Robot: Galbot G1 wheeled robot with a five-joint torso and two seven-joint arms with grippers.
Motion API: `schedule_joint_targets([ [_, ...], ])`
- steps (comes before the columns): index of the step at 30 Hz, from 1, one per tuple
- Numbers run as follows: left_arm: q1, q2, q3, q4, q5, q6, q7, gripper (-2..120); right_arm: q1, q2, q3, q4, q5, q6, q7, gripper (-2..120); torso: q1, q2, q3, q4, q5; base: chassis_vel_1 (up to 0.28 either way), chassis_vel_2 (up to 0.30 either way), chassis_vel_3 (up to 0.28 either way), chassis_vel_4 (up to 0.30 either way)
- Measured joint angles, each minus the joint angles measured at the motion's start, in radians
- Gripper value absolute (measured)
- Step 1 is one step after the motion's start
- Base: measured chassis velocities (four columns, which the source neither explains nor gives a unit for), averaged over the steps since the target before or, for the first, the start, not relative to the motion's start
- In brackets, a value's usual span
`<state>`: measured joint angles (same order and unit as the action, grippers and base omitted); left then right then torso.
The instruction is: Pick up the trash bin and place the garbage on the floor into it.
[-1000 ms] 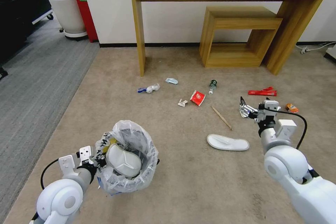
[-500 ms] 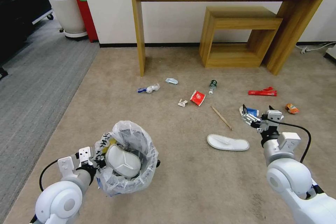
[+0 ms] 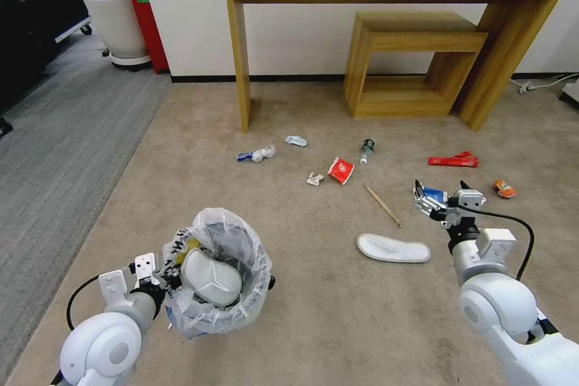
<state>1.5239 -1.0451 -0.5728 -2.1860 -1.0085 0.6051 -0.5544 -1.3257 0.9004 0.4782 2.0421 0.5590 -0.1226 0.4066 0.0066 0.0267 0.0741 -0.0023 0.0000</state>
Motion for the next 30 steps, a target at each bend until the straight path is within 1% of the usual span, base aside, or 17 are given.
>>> schedule_joint_targets([
  [10, 0.002, -0.005, -0.001, 0.0, 0.004, -0.002, 0.0, 0, 0.012, 0.003, -0.019, -0.009, -0.007, 0.007, -0.003, 100, 0.0, 0.0, 0.0, 0.0001, 0.0, -0.117, 0.114, 0.111, -0.111],
  [30, 0.004, -0.011, -0.008, 0.006, 0.01, -0.006, -0.001, 0, 0.05, 0.008, -0.054, -0.042, -0.02, 0.014, -0.003, 100, 0.0, 0.0, 0.0, 0.0001, 0.0, -0.068, 0.067, 0.068, -0.069],
])
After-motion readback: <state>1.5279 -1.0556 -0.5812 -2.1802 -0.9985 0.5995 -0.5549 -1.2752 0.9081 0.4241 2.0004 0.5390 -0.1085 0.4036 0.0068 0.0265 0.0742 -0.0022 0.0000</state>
